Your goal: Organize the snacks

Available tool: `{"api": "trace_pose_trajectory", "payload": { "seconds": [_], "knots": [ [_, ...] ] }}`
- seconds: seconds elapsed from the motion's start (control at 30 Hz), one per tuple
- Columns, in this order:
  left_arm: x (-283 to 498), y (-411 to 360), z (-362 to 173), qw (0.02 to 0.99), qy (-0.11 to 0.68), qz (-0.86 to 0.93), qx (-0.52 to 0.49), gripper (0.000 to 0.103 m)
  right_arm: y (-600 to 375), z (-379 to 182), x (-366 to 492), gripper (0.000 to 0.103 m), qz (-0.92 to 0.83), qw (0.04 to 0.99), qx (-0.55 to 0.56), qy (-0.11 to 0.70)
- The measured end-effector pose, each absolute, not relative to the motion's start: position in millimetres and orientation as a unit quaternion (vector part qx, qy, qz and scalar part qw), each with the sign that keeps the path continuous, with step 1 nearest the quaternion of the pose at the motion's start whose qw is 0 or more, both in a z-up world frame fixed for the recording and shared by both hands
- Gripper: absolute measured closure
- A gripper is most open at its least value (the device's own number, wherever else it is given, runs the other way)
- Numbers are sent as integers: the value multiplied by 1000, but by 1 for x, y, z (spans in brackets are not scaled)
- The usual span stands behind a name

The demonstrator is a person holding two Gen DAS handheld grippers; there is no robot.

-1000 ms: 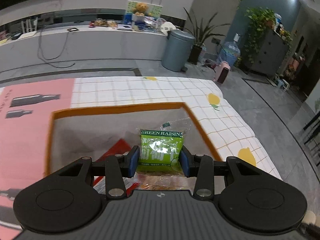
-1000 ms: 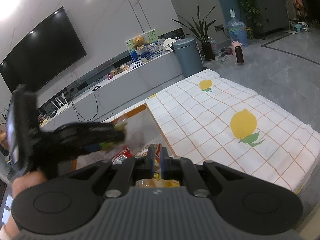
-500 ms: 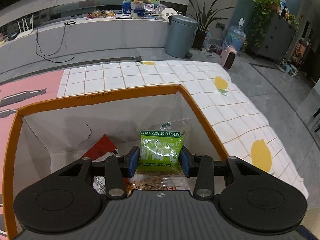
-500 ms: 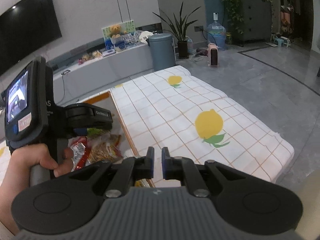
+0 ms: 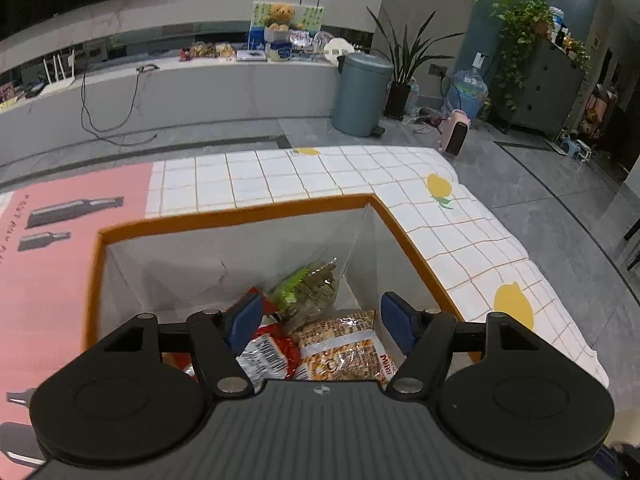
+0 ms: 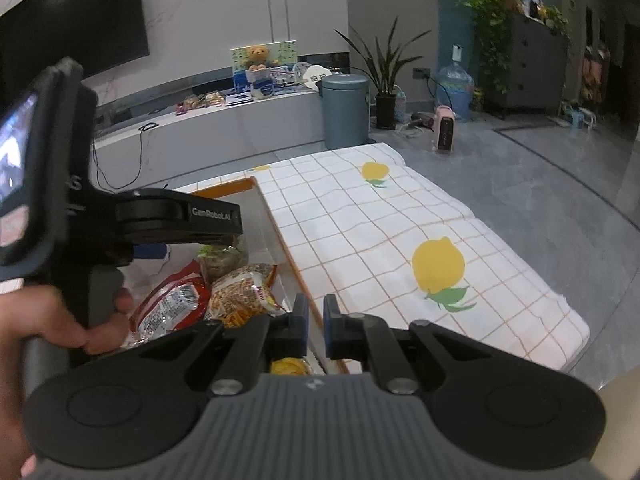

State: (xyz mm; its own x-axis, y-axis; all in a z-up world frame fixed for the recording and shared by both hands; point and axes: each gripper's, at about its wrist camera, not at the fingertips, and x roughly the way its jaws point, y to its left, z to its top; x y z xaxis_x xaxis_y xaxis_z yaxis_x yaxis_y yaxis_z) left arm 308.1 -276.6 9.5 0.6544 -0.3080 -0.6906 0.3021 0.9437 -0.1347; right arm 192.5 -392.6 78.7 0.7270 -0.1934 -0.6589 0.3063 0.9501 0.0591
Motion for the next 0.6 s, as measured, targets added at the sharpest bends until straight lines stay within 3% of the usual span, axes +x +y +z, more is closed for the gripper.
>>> {"api": "trace_pose_trajectory", "payload": {
  "seconds": [0.47,0.6],
  "knots": [
    [258,-235,66,931,335,-143,3,23,-376,77,200,94,-110,928,98,343],
    [235,-221,84,937,324,-133,9,22,-367,76,199,79,-97,929,98,344]
  ]
}}
